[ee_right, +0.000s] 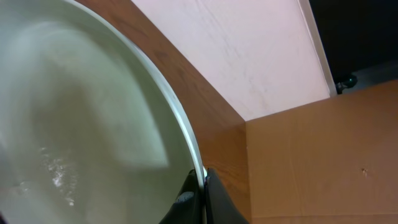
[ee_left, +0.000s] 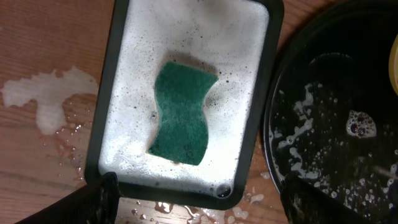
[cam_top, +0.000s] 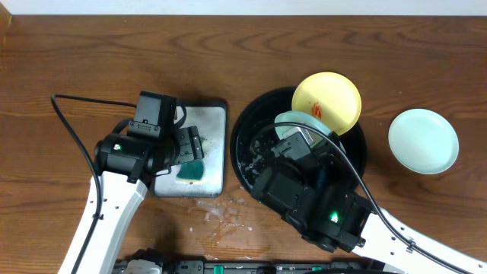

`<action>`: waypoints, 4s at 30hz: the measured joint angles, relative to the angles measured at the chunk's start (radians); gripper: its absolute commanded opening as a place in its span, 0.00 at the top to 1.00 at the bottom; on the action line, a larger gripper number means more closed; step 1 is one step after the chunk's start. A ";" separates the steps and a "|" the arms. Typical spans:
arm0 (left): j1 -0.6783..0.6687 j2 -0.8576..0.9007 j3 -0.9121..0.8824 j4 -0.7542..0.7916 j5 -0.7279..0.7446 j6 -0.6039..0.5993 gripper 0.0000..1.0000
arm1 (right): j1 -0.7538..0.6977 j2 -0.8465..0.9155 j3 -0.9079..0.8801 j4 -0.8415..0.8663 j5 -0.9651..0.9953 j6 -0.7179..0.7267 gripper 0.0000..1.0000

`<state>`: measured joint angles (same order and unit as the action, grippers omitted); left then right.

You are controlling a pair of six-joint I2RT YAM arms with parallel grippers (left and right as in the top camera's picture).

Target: Clean dirty plates on tray and stack at the side

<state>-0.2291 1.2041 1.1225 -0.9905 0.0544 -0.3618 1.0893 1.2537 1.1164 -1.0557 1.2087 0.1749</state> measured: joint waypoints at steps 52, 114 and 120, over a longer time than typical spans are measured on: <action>0.000 0.000 0.000 0.000 0.000 0.000 0.16 | -0.010 0.000 0.000 0.041 -0.022 -0.058 0.99; 0.000 0.000 0.000 0.000 0.000 0.000 0.16 | -1.182 0.057 -0.008 0.283 -1.181 0.185 0.99; 0.000 0.000 0.000 0.000 0.000 0.000 0.16 | -1.608 0.148 -0.007 0.305 -1.391 0.195 0.99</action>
<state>-0.2291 1.2041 1.1225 -0.9909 0.0544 -0.3618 -0.5190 1.4017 1.1091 -0.7509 -0.1822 0.3698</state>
